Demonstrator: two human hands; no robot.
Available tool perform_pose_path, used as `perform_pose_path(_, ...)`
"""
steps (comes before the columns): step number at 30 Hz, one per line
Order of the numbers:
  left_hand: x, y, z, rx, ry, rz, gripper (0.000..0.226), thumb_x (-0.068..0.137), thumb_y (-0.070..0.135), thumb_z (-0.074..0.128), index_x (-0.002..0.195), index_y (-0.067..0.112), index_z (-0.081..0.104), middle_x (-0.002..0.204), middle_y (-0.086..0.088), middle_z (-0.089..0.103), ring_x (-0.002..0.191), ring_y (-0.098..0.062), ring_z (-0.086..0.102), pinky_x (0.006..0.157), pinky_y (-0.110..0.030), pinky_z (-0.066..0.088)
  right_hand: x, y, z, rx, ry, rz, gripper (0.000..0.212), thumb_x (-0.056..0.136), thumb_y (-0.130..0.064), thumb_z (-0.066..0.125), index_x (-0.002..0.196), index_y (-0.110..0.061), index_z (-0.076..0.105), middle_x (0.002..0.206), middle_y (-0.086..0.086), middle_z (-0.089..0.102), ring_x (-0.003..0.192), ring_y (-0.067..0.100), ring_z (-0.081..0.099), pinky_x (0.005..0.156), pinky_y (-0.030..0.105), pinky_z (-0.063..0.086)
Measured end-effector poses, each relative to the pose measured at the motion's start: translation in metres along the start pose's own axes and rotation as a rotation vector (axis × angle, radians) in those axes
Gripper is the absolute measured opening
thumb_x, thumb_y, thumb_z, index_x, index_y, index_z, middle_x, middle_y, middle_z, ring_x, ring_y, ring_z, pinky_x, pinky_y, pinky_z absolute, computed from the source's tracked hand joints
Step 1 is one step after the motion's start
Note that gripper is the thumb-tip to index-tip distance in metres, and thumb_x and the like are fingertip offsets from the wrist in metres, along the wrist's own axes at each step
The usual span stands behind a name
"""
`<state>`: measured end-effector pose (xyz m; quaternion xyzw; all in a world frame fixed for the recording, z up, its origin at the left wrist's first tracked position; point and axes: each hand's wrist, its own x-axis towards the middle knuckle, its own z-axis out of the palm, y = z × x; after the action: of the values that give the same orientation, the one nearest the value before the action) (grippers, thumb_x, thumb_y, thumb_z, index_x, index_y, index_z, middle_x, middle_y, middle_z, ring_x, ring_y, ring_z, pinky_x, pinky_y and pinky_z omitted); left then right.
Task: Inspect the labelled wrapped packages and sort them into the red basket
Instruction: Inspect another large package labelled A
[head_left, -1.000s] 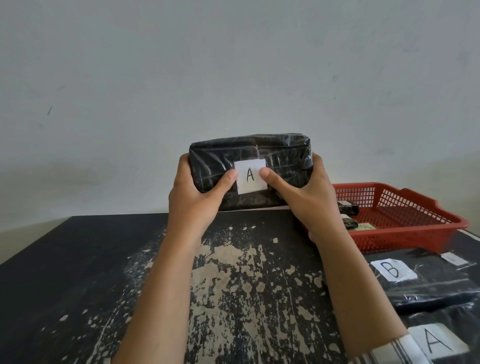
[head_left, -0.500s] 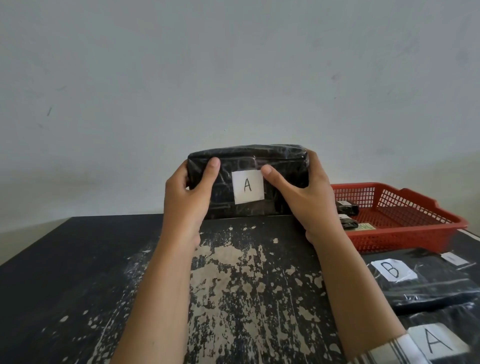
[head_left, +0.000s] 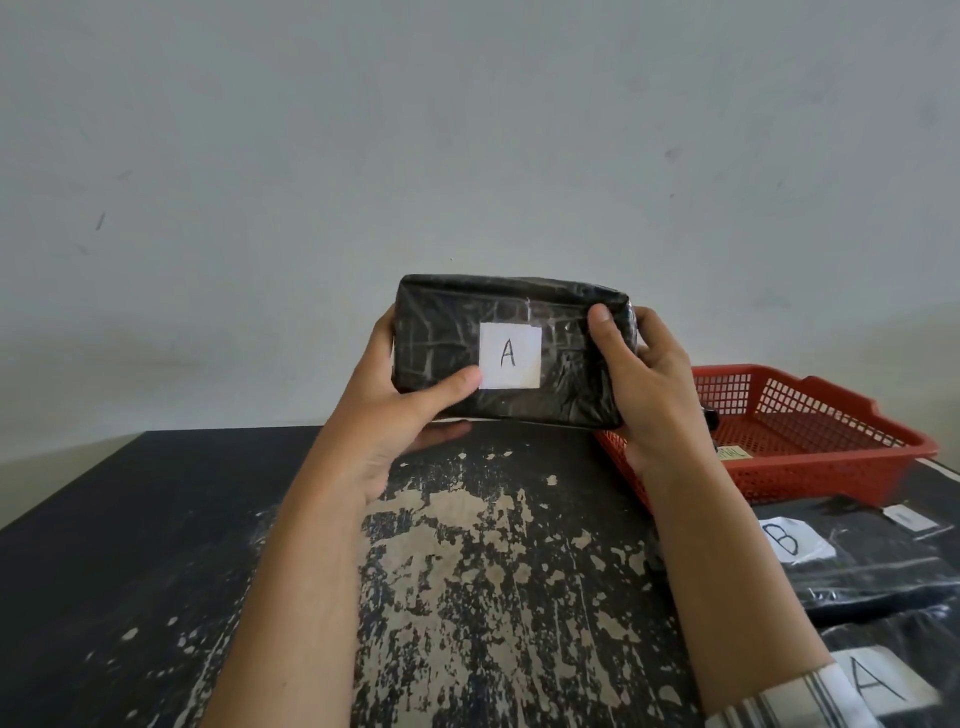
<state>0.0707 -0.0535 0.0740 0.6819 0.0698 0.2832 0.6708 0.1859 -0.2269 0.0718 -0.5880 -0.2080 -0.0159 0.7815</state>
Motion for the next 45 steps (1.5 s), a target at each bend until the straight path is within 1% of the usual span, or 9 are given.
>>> perform_pose_path(9,0.005,-0.002,-0.009,-0.131,0.152,0.071,0.071,0.083,-0.001,0.078,0.142,0.025,0.049,0.121,-0.001,0.067,0.107,-0.021,0.071,0.068,-0.025,0.063,-0.003,-0.006,-0.002,0.003,-0.278,0.095,0.07,0.085,-0.034,0.077,0.149,-0.043,0.05,0.139,0.005,0.063,0.119,0.025,0.07,0.082,0.041,0.065)
perform_pose_path(14,0.004,-0.001,-0.008,-0.182,0.161,0.07,0.084,0.083,0.004,0.079,0.151,0.032,0.04,0.123,-0.003,0.067,0.106,-0.021,0.073,0.07,-0.025,0.063,-0.002,0.0,0.003,0.07,-0.227,0.067,0.072,0.094,0.0,0.071,0.152,-0.036,0.048,0.134,0.011,0.064,0.11,0.027,0.074,0.079,0.033,0.065)
perform_pose_path(18,0.003,0.003,-0.006,-0.236,0.1,-0.004,0.096,0.068,0.027,0.084,0.152,0.035,0.037,0.126,-0.006,0.067,0.103,-0.026,0.076,0.072,-0.029,0.064,0.0,0.0,0.002,0.063,-0.185,0.037,0.073,0.093,0.0,0.072,0.151,-0.037,0.048,0.134,0.01,0.062,0.11,0.027,0.072,0.08,0.035,0.066)
perform_pose_path(23,0.004,-0.003,-0.003,-0.174,0.102,0.021,0.075,0.079,0.007,0.084,0.142,0.027,0.049,0.124,-0.004,0.069,0.104,-0.022,0.075,0.072,-0.025,0.063,0.0,0.0,0.004,0.057,-0.189,0.027,0.073,0.094,-0.002,0.072,0.152,-0.038,0.047,0.141,0.008,0.058,0.112,0.024,0.071,0.079,0.034,0.065)
perform_pose_path(30,0.008,-0.007,0.001,-0.092,0.148,0.081,0.079,0.076,0.006,0.087,0.142,0.028,0.049,0.123,-0.001,0.069,0.103,-0.019,0.075,0.073,-0.026,0.063,-0.006,0.003,0.013,-0.076,-0.164,-0.082,0.09,0.076,-0.018,0.091,0.15,-0.032,0.041,0.129,-0.008,0.061,0.113,0.014,0.067,0.074,0.025,0.063)
perform_pose_path(36,0.003,-0.001,0.004,-0.045,0.158,0.069,0.088,0.065,0.044,0.084,0.142,0.03,0.046,0.125,0.001,0.068,0.105,-0.016,0.072,0.079,-0.031,0.064,-0.002,0.01,0.013,-0.192,-0.092,-0.141,0.1,0.07,-0.022,0.096,0.15,-0.035,0.038,0.13,-0.013,0.059,0.125,0.014,0.059,0.103,0.046,0.057)
perform_pose_path(38,0.004,-0.002,0.004,-0.042,0.2,0.055,0.079,0.073,0.045,0.081,0.142,0.029,0.045,0.126,0.0,0.067,0.107,-0.017,0.071,0.077,-0.03,0.064,-0.003,0.008,0.013,-0.208,-0.096,-0.142,0.1,0.071,-0.021,0.095,0.151,-0.036,0.036,0.131,-0.014,0.057,0.124,0.013,0.058,0.101,0.042,0.058)
perform_pose_path(41,0.007,-0.007,0.001,-0.053,0.245,0.06,0.067,0.083,0.031,0.081,0.141,0.024,0.048,0.122,-0.003,0.069,0.103,-0.016,0.072,0.072,-0.028,0.064,-0.006,0.004,0.013,-0.101,-0.147,-0.084,0.085,0.08,-0.019,0.088,0.147,-0.039,0.039,0.129,-0.009,0.058,0.113,0.017,0.067,0.079,0.032,0.065)
perform_pose_path(45,0.009,-0.011,-0.006,-0.034,0.25,0.059,0.064,0.084,0.029,0.08,0.14,0.022,0.049,0.124,-0.005,0.069,0.104,-0.019,0.073,0.071,-0.026,0.064,-0.004,0.0,0.007,-0.061,-0.171,-0.024,0.062,0.09,-0.036,0.078,0.141,-0.047,0.044,0.134,0.001,0.061,0.109,0.02,0.071,0.082,0.036,0.066)
